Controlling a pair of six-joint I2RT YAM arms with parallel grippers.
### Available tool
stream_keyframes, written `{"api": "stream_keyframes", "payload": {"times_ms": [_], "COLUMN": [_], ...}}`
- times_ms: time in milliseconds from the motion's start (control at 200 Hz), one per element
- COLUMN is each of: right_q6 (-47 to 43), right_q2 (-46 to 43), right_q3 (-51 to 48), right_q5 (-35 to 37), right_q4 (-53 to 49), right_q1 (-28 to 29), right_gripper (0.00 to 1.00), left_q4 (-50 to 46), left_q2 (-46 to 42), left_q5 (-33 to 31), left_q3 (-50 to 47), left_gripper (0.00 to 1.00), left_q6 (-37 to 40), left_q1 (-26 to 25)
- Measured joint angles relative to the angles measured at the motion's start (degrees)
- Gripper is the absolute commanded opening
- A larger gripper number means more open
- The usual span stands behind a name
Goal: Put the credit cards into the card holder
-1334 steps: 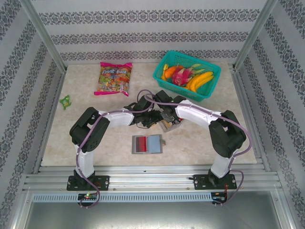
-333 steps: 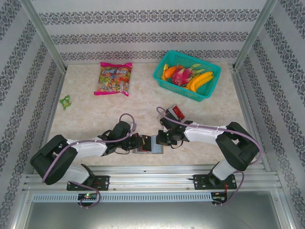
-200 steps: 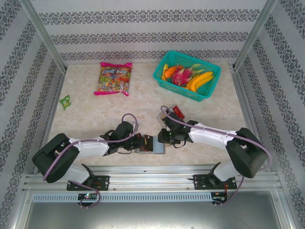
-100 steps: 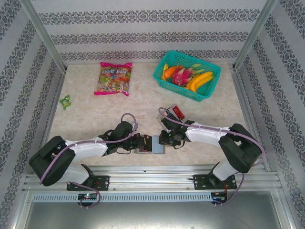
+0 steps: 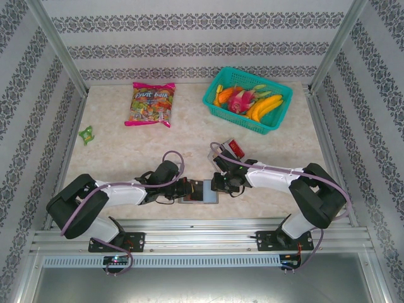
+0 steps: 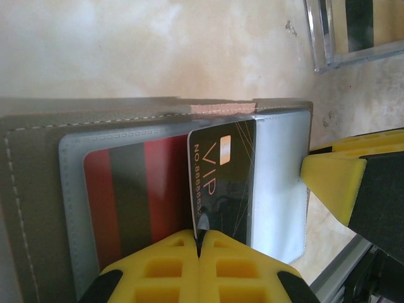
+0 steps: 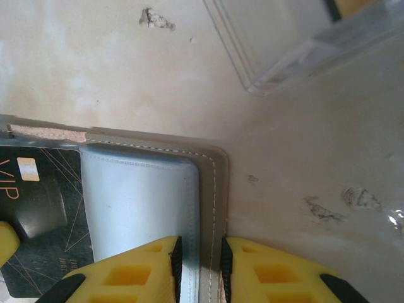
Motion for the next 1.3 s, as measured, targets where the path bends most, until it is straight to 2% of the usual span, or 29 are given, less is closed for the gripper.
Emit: {"api": "stream_keyframes", "payload": {"times_ms": [530, 899, 1304], "right_q6": [0.2, 1.1, 1.1], "right_q2": [0.1, 0.3, 0.5], "right_q3": [-0.4, -0.7, -0.7], "right_q5": [-0.3, -0.5, -0.7], "right_q4": [1.3, 3.1, 3.5], "right_q1": [0.0, 0.0, 0.0], "right_gripper": [0.26, 0.25, 0.25], "left_q4": [-1.5, -3.9, 0.6], "left_q2": [-4.5, -9.6, -5.2], "left_q5": [-1.5, -6.5, -5.9], "left_q3": [0.0, -1.8, -1.9], "left_gripper": [0.00, 0.00, 0.00], "left_q6": [0.0, -0.5, -1.6], "left_q1": [-1.9, -2.6, -2.7]}}
